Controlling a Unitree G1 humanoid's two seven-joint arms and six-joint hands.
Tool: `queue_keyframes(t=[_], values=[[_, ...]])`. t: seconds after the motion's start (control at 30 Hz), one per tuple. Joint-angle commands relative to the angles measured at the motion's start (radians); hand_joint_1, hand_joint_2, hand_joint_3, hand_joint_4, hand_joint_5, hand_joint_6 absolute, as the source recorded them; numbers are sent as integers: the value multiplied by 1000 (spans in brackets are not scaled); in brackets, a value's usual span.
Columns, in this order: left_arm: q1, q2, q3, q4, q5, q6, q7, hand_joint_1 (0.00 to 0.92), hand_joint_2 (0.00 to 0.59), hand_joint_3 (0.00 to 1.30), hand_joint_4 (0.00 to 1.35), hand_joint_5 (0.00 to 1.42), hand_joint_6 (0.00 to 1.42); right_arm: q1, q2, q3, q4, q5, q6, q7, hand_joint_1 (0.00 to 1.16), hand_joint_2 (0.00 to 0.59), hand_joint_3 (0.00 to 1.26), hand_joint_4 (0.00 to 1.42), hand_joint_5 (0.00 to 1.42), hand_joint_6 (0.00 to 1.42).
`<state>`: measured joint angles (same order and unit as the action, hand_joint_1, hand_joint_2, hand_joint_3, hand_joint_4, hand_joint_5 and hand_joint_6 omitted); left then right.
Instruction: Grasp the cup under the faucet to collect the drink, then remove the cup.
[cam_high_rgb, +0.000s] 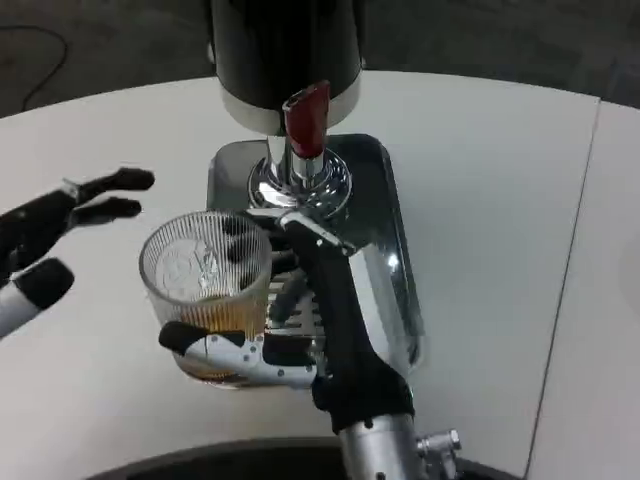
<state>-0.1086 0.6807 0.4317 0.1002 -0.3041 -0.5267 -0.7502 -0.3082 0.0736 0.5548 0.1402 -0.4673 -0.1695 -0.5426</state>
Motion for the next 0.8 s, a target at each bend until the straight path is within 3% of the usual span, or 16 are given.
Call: queue_keyframes(t=[0.03,0.23,0.8], values=[[43,38,21,41,-12,-101,-54,0,104,217,94,168,131,65,67,14,-78,-7,10,31,891,112,753,838,1057,997],[84,56,25,55,-6,-220,-83,0,107,207,81,165,113,107,44,20,-151,-11,29,80,890,111,753,836,1057,997],[166,54,5,-36,11,-326,-59,0,110,207,81,165,98,172,3,-12,-298,-25,51,165,887,117,757,838,1057,997]])
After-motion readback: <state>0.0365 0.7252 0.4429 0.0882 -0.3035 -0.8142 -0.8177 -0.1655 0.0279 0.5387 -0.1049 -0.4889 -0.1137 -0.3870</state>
